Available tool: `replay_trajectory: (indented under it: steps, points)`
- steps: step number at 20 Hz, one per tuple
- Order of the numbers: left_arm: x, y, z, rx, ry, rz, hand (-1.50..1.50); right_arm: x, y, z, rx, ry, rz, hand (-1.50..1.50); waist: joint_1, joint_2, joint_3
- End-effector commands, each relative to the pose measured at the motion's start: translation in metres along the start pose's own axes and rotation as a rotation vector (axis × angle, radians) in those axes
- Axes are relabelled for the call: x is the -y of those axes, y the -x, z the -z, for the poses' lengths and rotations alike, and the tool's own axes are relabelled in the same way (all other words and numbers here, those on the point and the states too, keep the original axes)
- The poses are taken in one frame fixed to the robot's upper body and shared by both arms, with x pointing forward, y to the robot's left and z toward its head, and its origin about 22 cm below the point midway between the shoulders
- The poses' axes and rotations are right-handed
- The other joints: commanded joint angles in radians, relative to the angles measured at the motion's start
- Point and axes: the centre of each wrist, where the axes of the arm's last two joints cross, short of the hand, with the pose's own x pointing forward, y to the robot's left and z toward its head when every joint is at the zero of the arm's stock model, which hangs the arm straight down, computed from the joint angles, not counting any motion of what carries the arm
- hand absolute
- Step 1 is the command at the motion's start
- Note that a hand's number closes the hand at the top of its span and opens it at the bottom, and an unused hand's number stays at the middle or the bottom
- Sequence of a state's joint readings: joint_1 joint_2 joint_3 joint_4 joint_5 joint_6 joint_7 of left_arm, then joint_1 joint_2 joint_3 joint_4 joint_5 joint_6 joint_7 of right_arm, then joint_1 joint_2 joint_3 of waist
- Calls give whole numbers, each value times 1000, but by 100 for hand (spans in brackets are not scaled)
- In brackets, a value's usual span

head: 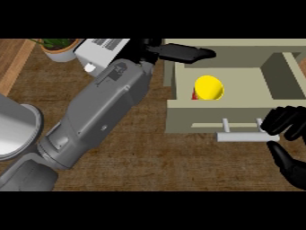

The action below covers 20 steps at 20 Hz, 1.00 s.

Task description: Pick up the cup, place it into the drawer and close the drawer

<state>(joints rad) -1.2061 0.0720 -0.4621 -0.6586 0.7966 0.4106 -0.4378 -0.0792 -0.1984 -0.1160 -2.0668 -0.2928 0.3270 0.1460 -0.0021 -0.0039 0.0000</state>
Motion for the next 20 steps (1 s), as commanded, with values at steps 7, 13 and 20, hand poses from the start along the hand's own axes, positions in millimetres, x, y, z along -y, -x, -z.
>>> replay_trajectory:
  steps: [7,13,20]
  points:
    - [-90,-18,-38,-34,-116,-44,-150,-8,-11,-9,-115,-91,-245,150,42,-11,-1]
    - [-157,-13,-100,-51,-159,-42,-150,-16,7,2,-177,-88,-267,150,33,-1,-1]
    - [-191,-14,-153,-53,-173,-72,-150,-15,27,7,-190,-220,-545,150,33,4,-1]
